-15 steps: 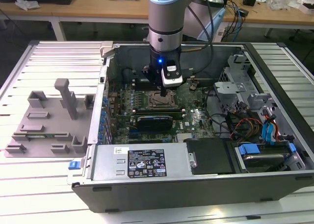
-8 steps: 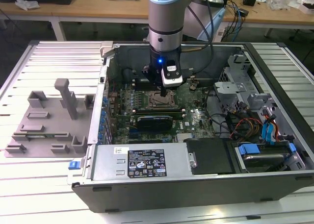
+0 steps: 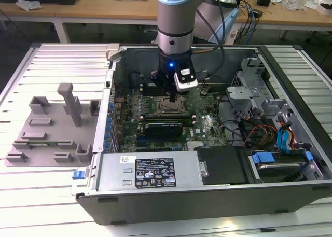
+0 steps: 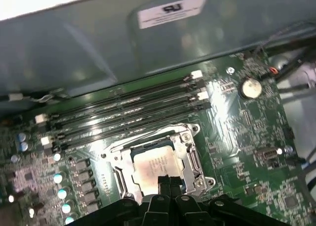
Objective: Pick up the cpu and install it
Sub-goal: 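Install the second cpu locking lever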
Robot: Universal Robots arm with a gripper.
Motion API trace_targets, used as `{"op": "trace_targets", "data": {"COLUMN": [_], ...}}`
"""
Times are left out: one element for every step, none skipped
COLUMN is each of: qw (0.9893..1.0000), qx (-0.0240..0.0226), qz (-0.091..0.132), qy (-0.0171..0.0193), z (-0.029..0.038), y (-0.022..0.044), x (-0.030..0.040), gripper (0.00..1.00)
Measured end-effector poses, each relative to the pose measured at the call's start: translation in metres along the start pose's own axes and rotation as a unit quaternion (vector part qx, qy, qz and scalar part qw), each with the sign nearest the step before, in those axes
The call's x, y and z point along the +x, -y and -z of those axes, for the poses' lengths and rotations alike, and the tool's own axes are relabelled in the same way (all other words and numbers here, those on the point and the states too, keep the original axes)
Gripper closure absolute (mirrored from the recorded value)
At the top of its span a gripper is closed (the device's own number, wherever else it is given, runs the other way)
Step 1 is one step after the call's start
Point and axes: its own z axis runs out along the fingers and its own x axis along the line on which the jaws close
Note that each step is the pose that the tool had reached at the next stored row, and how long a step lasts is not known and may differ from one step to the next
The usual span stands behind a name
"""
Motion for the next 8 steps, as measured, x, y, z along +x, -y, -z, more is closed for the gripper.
{"op": "trace_targets", "data": {"qw": [0.9999, 0.9996, 0.9989, 0.9978, 0.9973, 0.9967, 0.9958, 0.9956], "qx": [-0.0004, -0.0009, -0.0006, 0.0066, 0.0130, 0.0214, 0.0259, 0.0259], "qz": [0.011, 0.029, 0.048, 0.066, 0.072, 0.079, 0.087, 0.090], "qy": [-0.0005, -0.0014, -0.0021, -0.0019, -0.0012, -0.0001, 0.0005, 0.0005], "z": [-0.0001, -0.0002, -0.0003, -0.0003, -0.0003, -0.0003, -0.0002, 0.0005], "y": [0.0000, 0.0000, 0.0001, 0.0001, 0.0001, 0.0001, 0.0001, 0.0001], "x": [0.0000, 0.0000, 0.0000, 0.0001, 0.0001, 0.0002, 0.0002, 0.0002], "gripper": [0.89, 0.89, 0.89, 0.89, 0.89, 0.89, 0.89, 0.89]}}
